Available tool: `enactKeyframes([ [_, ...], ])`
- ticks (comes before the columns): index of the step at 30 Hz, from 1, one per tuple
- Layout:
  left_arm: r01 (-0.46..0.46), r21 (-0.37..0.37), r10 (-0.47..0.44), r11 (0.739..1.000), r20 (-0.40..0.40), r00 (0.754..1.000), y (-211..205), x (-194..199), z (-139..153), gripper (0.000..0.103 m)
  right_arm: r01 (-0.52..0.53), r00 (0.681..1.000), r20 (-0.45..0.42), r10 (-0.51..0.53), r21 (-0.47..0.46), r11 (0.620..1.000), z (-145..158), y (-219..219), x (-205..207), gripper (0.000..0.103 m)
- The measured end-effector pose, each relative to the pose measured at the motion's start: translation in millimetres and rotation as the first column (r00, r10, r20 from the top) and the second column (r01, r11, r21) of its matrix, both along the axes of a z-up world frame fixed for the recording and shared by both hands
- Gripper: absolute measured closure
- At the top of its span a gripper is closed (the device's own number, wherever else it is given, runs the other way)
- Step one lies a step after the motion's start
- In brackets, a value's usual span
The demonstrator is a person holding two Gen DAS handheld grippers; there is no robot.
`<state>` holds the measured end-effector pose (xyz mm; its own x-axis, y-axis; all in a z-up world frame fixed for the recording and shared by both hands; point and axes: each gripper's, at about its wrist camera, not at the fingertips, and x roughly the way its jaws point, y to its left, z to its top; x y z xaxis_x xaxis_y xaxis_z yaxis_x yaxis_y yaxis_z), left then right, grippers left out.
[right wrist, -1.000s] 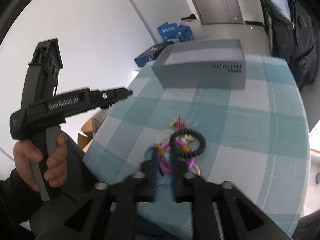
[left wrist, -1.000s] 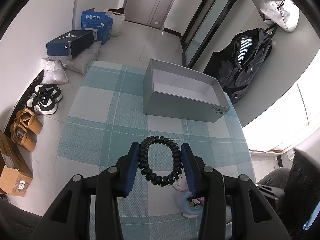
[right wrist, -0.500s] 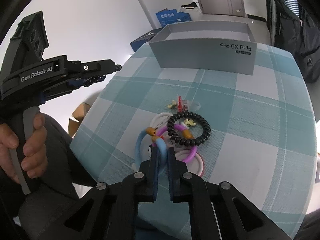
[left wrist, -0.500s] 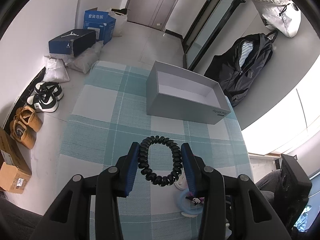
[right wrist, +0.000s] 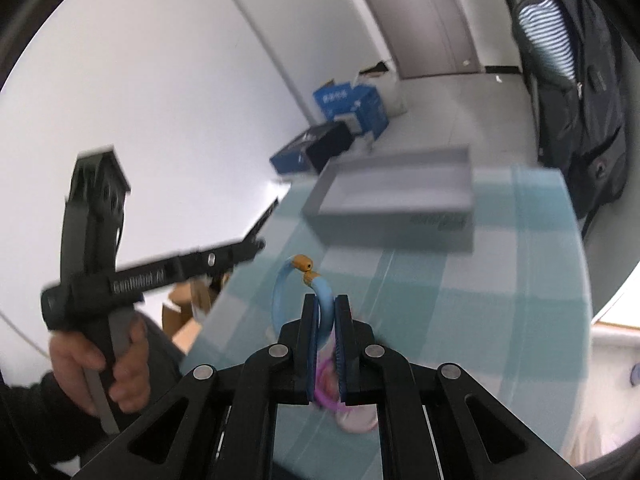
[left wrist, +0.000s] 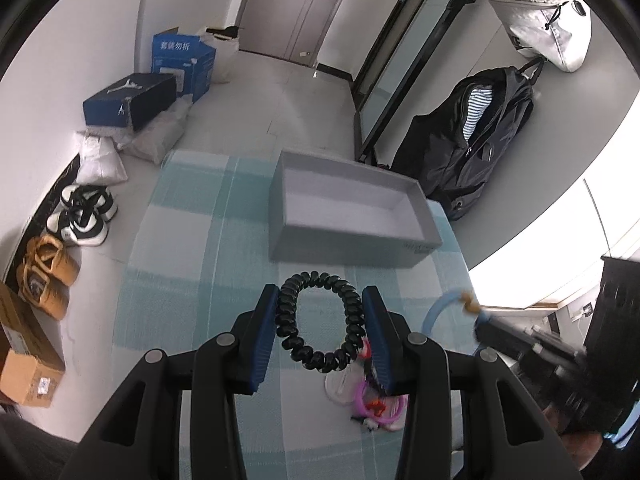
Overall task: Organize jewelry
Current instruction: 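Carry both items into the gray box and open both tools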
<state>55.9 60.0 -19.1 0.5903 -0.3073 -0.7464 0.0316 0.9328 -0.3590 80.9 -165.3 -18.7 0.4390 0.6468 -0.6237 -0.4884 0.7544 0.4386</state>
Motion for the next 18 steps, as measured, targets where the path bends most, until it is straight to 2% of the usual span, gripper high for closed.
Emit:
enactKeyframes([
  [6,0.020,0.009,-0.020,1.000,0.009,1.000,-7.8,35.1,6.4,0.067,0.040,0.999,0.033,-0.040,0.014,0.999,17.5,1.1,50.7,0.096],
  [11,0.052,0.020,-0.052,0.998,0.015,0.999,-19.7,70.8,10.0,0.067,0.047,0.998,0.029,-0.047,-0.008,0.999,18.3,5.5,87.7,0.096],
  [18,0.091,-0.005,-0.091,0.996,-0.064,0.994,-25.0,113.7,-15.4,0.067,0.067,0.997,-0.039,-0.069,-0.044,0.997,0.4,8.2,125.6,0.096],
])
